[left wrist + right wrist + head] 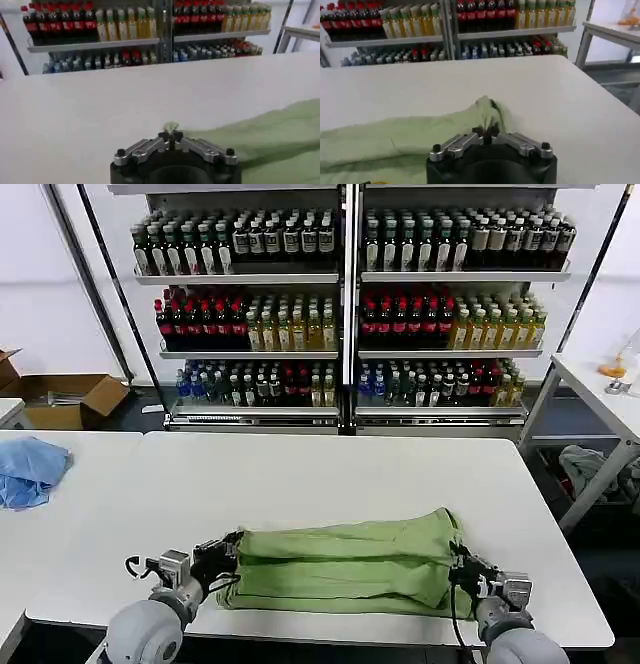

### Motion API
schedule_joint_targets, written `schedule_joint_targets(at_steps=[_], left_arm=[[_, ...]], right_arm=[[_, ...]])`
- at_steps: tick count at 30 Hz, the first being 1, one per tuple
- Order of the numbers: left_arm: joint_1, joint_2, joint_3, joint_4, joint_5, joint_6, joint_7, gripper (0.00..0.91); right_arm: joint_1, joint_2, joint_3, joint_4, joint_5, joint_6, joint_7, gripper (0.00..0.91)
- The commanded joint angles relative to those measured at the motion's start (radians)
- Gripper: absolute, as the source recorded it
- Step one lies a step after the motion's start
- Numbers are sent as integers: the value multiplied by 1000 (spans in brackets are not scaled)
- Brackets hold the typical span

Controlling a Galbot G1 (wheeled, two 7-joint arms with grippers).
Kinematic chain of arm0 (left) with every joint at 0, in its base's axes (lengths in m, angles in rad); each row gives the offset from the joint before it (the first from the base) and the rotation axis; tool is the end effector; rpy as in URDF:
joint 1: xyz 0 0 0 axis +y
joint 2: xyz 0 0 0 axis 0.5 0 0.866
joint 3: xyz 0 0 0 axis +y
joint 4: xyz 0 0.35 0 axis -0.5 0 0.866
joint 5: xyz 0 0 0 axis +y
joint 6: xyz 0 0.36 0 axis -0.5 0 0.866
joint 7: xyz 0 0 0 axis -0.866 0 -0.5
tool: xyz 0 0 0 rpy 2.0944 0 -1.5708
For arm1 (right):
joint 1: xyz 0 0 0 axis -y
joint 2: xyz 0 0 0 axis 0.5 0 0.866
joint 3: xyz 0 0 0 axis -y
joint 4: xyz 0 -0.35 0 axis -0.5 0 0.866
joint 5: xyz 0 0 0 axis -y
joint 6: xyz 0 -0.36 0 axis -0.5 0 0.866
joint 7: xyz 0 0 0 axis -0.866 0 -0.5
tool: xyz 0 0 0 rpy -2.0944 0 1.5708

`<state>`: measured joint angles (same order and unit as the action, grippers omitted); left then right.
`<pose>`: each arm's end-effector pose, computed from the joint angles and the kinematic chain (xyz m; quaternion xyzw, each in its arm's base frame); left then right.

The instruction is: Fold and organize the clothes.

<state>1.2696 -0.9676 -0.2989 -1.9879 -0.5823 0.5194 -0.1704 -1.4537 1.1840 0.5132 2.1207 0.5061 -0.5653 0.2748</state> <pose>0.2667 0.0554 -0.2753 -0.1243 -0.9599 -0.0388 0.2481 0.2221 -0.0581 -0.2601 -0.0071 -0.9710 -0.0164 0.2385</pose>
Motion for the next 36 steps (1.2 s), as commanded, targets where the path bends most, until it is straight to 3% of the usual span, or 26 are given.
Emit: schedule_joint_targets(at_steps=[1, 8, 15, 23, 33, 35, 36], left_arm=[[64, -37, -21, -43, 127, -45, -40, 907], [179, -171, -63, -138, 148, -123, -137, 907], [223, -299, -39, -117, 214, -165, -149, 907], [188, -367, -19, -5, 323, -173, -184, 907], [153, -394, -11, 76, 376, -166, -201, 907], [148, -397, -9, 85, 379, -168, -202, 816], [147, -398, -8, 87, 381, -168, -203, 605]], right_arm=[[-56, 0, 9, 47, -69, 20, -21, 907], [-131, 1, 57, 124, -77, 36, -26, 907], [-159, -2, 76, 149, -66, 34, -26, 907], [-157, -12, 81, 149, -48, 34, -24, 907], [-149, -22, 91, 135, -31, 37, -21, 907], [-147, -23, 90, 134, -29, 37, -21, 907], [-144, -24, 89, 134, -28, 37, -20, 907]])
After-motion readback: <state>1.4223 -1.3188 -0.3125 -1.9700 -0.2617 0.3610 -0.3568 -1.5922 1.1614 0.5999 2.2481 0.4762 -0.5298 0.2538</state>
